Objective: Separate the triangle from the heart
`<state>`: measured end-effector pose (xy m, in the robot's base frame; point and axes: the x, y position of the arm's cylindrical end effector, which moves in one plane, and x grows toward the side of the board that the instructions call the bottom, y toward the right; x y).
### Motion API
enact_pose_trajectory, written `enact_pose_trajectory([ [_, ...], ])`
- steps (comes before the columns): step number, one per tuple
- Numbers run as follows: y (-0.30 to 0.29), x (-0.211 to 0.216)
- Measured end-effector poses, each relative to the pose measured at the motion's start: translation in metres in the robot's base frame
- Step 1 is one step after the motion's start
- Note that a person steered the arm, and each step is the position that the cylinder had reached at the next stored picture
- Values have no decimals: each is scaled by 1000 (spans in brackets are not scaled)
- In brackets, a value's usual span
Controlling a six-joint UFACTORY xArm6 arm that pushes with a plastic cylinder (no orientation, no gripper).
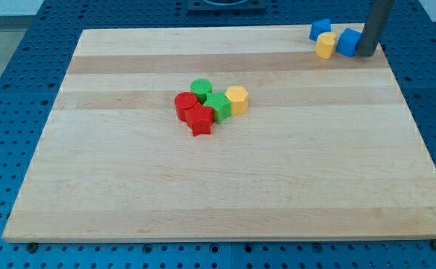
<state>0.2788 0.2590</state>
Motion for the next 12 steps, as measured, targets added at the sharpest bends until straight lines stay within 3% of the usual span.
enact_pose_trajectory([
  [3,49,0],
  [6,41,-79],
  [8,-50,-79],
  [12,-202,-34],
])
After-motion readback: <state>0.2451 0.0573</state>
